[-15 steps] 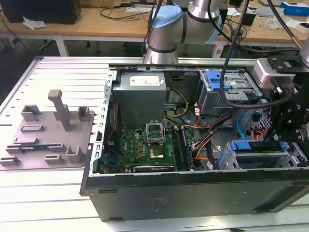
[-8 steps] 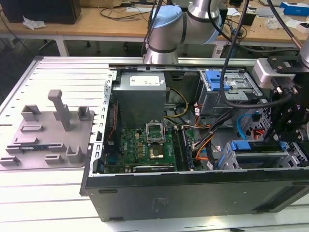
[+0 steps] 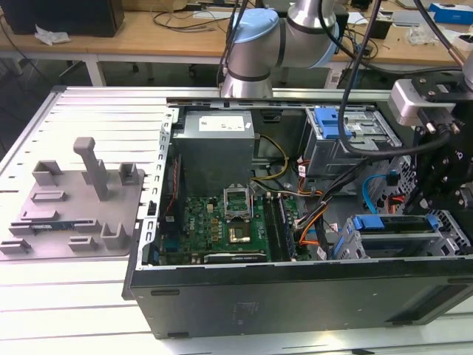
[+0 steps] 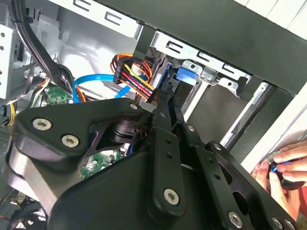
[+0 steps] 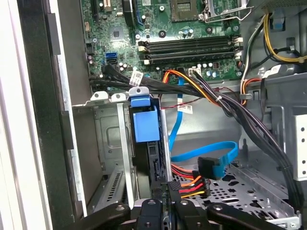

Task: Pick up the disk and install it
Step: 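Insert the first disk wire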

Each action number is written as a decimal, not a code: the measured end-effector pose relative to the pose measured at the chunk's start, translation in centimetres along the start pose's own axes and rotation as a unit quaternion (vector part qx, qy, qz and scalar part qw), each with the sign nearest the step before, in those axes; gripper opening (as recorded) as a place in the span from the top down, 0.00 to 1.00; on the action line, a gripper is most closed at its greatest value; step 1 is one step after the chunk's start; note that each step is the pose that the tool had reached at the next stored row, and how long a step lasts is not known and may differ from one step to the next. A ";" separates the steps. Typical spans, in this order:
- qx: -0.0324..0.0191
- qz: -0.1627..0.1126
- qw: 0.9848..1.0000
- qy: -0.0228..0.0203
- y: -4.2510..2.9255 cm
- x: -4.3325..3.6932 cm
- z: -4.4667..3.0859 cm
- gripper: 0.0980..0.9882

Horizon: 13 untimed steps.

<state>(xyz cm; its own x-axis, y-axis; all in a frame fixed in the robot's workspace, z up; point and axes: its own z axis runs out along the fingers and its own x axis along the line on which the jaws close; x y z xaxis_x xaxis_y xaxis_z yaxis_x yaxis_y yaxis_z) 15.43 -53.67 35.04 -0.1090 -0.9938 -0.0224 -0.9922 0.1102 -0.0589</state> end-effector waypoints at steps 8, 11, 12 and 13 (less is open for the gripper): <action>0.000 -0.006 1.000 0.001 0.00 -0.01 -0.01 0.92; 0.000 -0.009 1.000 0.000 0.00 -0.01 -0.01 0.92; 0.000 -0.011 1.000 0.000 0.00 -0.01 0.00 0.92; 0.000 -0.012 1.000 0.000 0.00 -0.01 0.00 0.92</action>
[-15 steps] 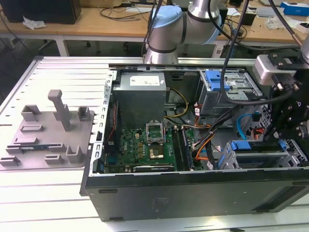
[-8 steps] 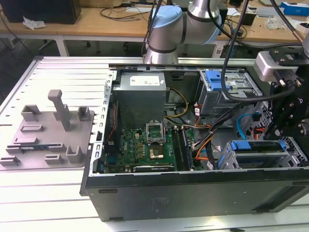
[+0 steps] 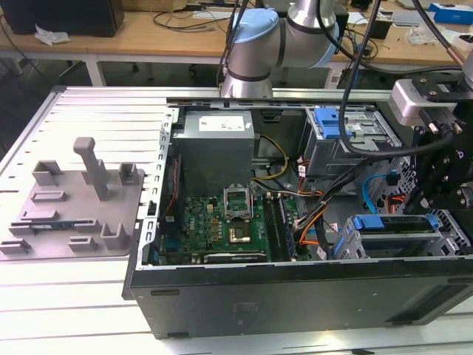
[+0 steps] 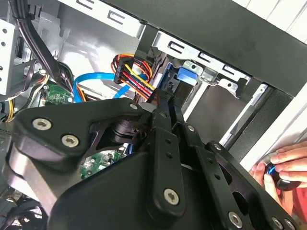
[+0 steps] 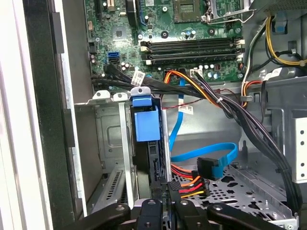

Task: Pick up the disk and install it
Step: 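Insert the first disk wire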

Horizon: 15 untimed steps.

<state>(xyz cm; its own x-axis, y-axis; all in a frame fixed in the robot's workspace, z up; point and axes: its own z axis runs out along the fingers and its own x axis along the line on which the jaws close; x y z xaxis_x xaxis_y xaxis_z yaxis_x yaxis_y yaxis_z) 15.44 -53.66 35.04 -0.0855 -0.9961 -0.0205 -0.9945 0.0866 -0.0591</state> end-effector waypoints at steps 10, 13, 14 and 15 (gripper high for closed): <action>0.000 -0.012 1.000 -0.001 -0.01 0.09 0.00 0.92; 0.000 -0.012 1.000 -0.001 -0.01 0.14 0.00 0.92; 0.000 -0.012 1.000 -0.001 -0.02 0.16 0.01 0.92; 0.000 -0.012 1.000 -0.001 -0.02 0.19 0.02 0.92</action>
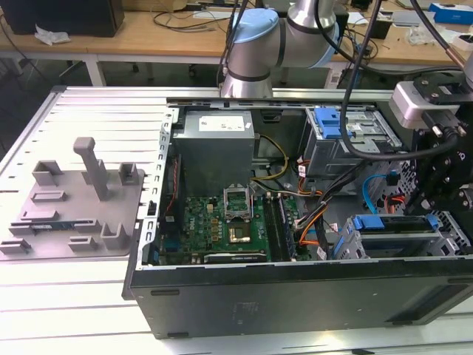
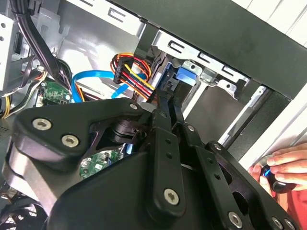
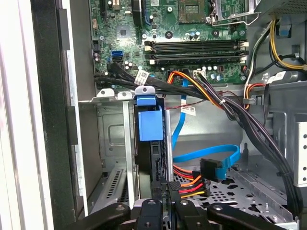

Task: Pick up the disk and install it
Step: 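Insert the first disk wire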

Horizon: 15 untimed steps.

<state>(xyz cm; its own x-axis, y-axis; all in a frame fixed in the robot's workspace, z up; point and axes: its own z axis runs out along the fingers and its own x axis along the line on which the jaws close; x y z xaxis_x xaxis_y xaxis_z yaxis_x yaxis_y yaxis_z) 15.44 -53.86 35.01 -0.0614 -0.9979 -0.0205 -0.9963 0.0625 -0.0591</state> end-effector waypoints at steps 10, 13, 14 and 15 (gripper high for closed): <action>0.000 0.000 1.000 0.000 -0.02 0.12 0.23 0.92; 0.000 0.000 1.000 0.000 -0.04 0.18 0.28 0.92; 0.000 0.000 1.000 0.000 -0.04 0.19 0.30 0.92; 0.000 0.000 1.000 0.000 -0.05 0.21 0.32 0.92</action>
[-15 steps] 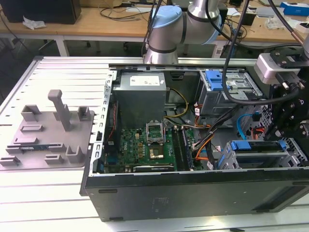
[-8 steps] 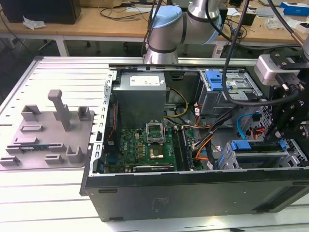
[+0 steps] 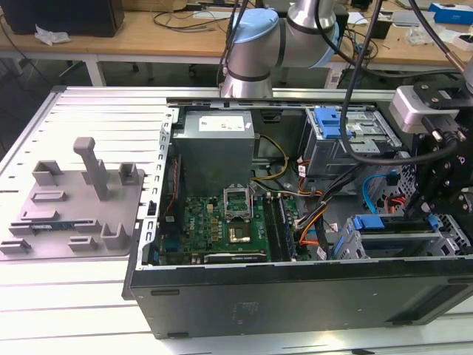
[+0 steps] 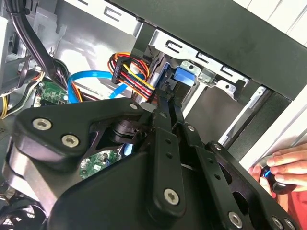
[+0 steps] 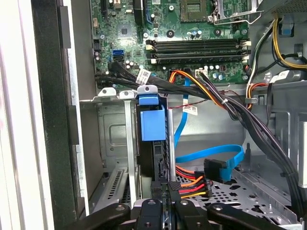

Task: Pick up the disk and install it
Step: 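Insert the first disk wire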

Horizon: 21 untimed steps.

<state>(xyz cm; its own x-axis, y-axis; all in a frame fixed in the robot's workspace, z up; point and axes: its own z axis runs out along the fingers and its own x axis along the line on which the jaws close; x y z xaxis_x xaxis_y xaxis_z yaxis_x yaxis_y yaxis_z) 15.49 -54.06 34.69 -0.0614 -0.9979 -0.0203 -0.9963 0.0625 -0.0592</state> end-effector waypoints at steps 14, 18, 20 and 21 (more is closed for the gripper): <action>0.000 0.000 1.000 0.000 0.03 0.02 0.61 0.92; 0.000 0.000 1.000 0.000 0.03 0.02 0.45 0.92; 0.000 0.000 1.000 0.000 0.02 0.01 0.30 0.92; 0.000 0.000 1.000 0.000 0.01 0.02 0.17 0.92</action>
<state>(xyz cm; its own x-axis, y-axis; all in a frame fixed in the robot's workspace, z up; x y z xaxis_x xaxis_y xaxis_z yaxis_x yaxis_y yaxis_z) 15.49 -54.07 34.51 -0.0614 -0.9979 -0.0193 -0.9963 0.0625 -0.0592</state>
